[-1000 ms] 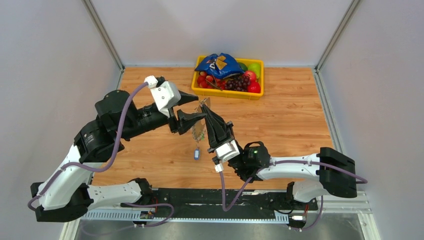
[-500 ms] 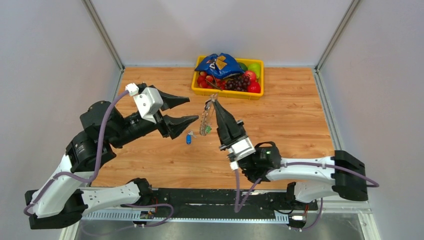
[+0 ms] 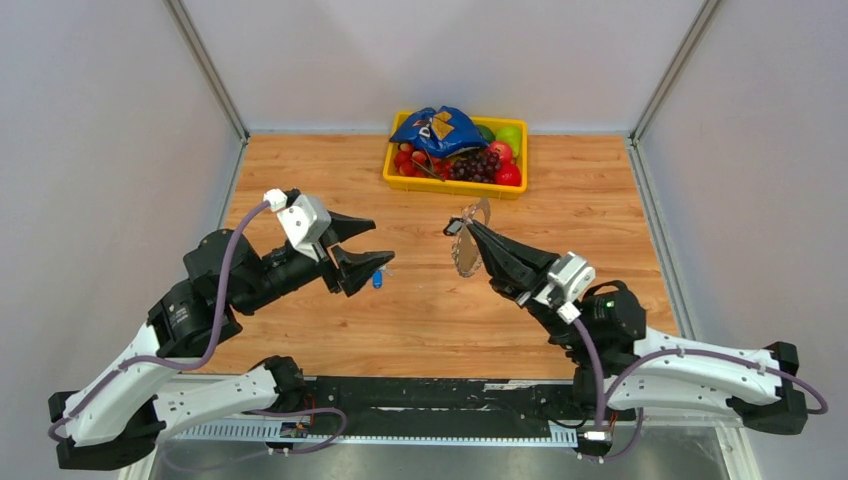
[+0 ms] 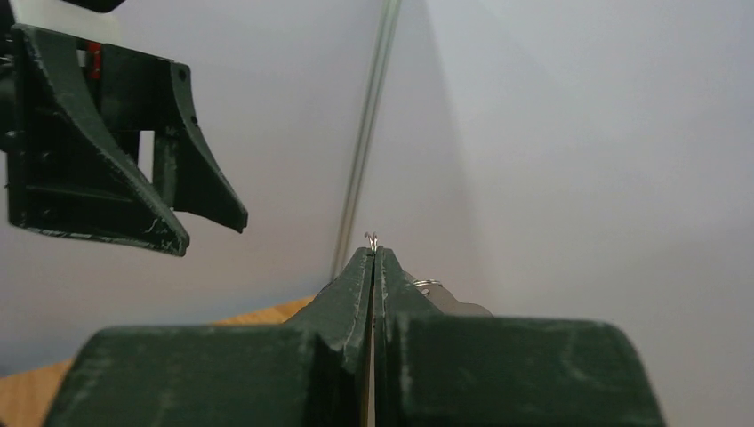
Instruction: Put the keys on the keyring
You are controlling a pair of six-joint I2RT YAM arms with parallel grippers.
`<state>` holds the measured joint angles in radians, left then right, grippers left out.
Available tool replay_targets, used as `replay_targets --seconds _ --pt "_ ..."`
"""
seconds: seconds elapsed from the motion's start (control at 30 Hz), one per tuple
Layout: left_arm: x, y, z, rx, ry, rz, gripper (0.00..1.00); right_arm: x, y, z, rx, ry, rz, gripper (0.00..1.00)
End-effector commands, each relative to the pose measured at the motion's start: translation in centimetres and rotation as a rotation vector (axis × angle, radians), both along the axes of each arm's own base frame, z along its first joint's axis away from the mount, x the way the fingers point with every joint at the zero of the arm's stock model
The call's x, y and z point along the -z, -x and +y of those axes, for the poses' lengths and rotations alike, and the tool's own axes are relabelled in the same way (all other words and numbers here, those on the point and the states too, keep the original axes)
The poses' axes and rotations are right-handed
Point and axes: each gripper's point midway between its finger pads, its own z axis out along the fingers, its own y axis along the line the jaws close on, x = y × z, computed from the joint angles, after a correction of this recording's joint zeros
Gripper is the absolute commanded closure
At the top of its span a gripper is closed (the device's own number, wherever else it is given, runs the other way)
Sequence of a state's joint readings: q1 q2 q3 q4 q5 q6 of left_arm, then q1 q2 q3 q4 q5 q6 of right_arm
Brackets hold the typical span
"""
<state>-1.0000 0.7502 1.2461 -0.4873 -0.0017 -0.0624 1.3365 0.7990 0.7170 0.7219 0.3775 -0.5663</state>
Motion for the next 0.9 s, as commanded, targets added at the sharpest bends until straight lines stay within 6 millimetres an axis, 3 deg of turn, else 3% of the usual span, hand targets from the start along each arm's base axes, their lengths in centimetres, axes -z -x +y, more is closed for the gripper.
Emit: replay_targets --seconds 0.0,0.13,0.43,0.6,0.87 --pt "-3.0 2.2 -0.7 0.119 0.127 -0.036 0.31 0.3 3.6 0.3 -0.258 0.033 0.086 1.00" --pt "-3.9 3.6 -1.5 0.212 0.156 -0.054 0.30 -0.6 5.8 -0.4 -0.386 0.005 0.083 1.00" --pt "-5.8 6.8 -2.8 0.411 0.233 -0.078 0.30 -1.3 8.9 -0.6 -0.562 -0.086 0.020 1.00" --pt "-6.5 8.3 -3.7 0.520 0.261 -0.095 0.30 -2.7 10.4 -0.8 -0.647 -0.140 -0.029 1.00" --pt "-7.7 10.1 -4.3 0.647 0.307 -0.140 0.31 -4.6 11.3 -1.0 -0.702 -0.254 -0.091 1.00"
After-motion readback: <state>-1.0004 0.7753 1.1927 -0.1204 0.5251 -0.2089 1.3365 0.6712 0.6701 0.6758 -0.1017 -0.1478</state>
